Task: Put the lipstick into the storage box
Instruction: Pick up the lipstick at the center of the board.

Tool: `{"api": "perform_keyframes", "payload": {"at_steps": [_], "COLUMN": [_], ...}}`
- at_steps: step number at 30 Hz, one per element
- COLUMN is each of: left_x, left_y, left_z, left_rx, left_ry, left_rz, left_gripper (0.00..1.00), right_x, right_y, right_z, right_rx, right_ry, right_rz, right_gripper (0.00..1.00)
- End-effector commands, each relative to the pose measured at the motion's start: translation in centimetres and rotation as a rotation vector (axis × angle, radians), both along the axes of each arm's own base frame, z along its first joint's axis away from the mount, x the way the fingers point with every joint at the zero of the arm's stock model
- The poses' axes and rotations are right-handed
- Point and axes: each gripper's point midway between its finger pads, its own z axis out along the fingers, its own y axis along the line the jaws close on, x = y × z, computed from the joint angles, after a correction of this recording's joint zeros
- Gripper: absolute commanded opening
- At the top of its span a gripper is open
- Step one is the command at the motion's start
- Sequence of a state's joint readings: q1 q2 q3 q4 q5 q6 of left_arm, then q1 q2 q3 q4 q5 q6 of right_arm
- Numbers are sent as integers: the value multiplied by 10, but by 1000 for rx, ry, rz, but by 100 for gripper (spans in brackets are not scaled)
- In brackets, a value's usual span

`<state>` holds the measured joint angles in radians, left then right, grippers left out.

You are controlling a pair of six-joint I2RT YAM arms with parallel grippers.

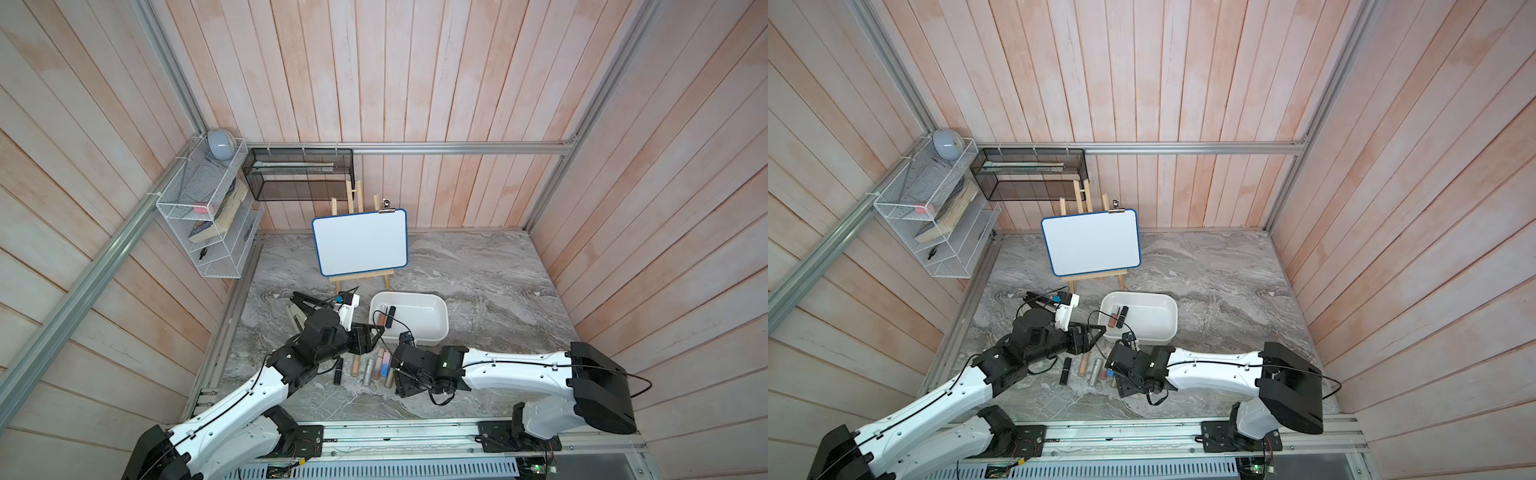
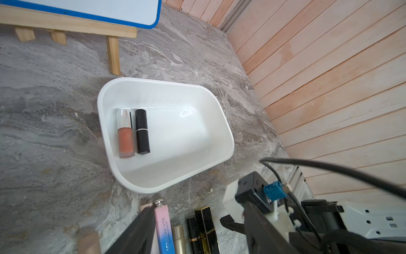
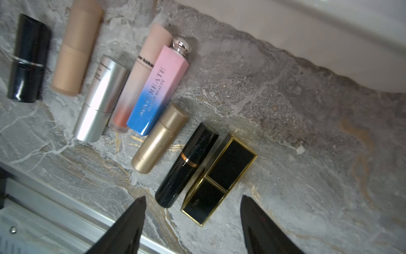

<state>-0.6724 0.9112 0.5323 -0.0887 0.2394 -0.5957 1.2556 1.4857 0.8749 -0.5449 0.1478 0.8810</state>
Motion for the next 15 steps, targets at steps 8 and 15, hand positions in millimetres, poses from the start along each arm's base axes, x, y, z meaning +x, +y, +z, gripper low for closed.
{"api": "perform_keyframes", "payload": {"at_steps": [8,15], "left_x": [-4,-3], "left_y": [0,-1], "left_z": [8,7], "left_rx": [-53,-58], "left_ry": [-10,-7], "left_rz": [-6,-7], "left_gripper": [70,70], "right_x": [4,1], "right_y": [-20,-21], "right_z": [-2,-11], "right_rx": [-82,-84], "right_ry": [-35,-16], "right_rz": [-67,-65], "right_gripper": [73,73]}}
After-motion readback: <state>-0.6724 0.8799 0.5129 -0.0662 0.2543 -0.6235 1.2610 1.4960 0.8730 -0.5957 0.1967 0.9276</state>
